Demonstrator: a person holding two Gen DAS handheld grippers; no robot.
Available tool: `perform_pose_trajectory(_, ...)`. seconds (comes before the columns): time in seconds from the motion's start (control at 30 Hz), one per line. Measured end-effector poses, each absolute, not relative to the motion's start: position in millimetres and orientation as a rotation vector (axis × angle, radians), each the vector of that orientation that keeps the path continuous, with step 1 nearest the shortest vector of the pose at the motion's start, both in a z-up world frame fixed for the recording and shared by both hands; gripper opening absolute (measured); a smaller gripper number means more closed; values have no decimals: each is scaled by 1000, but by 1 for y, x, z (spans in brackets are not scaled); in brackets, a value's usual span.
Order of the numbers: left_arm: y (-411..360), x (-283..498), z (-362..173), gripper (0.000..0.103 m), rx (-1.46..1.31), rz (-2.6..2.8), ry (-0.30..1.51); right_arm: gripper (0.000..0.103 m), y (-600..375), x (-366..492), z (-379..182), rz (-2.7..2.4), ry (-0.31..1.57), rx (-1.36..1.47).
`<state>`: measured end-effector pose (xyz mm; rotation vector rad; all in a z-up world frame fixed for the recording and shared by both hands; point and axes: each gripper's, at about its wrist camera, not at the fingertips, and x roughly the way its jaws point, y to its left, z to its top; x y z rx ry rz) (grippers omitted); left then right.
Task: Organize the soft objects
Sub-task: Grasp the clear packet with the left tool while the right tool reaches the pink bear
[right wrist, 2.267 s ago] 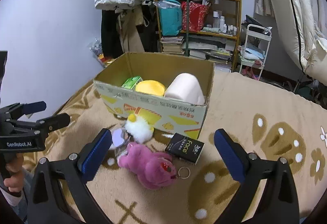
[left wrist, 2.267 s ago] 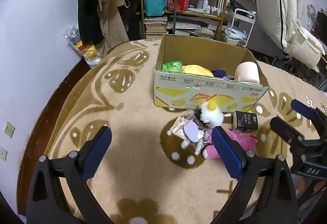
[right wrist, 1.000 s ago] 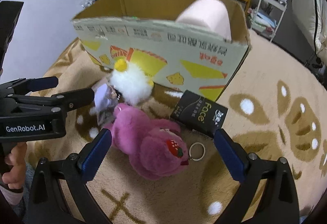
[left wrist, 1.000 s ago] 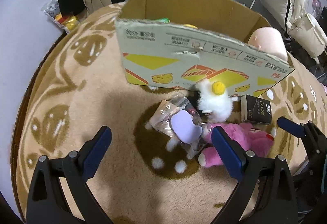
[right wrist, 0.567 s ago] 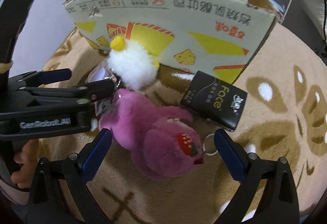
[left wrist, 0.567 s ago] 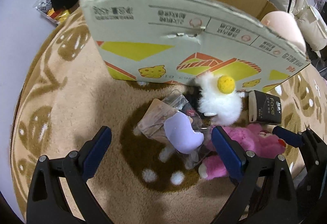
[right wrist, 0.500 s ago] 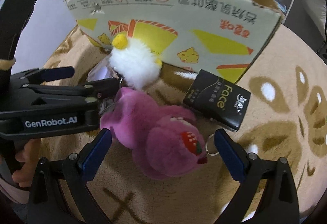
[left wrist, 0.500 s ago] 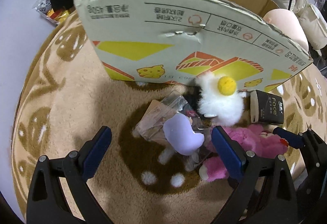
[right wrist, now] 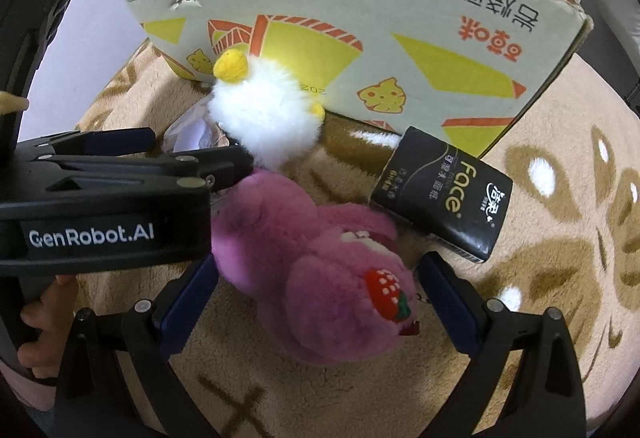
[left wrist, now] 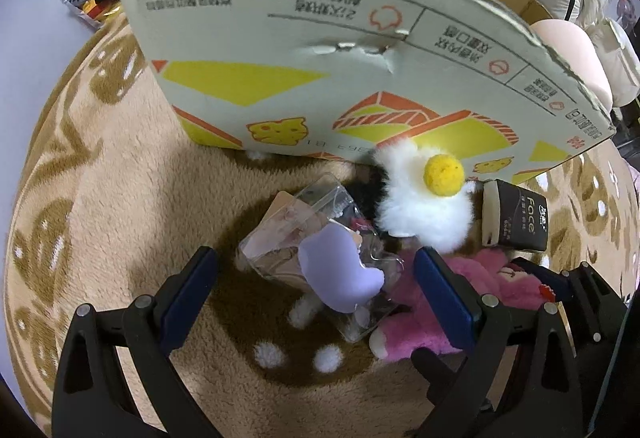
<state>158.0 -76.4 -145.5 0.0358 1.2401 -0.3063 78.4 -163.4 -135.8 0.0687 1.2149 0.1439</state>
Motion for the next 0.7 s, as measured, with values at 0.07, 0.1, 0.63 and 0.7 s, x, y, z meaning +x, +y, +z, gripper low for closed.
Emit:
perform_pose_trajectory(0.07,-72,158,-154,97,20,-308,1246,103,-162,81,-137,142,1217,67)
perform_pose_trajectory(0.1,-71,159,-157,97,11,-307,1248,103,-165,80,-137,140,1217,67)
perform_pose_trajectory(0.63,-74,162,-167,97,5,-286,1224,103,-158,87,-141,144,1220,60)
perform_pose_trajectory(0.7,-74,162,-167,95,12,-292,1226,103,-158,87,-141,144,1221,58)
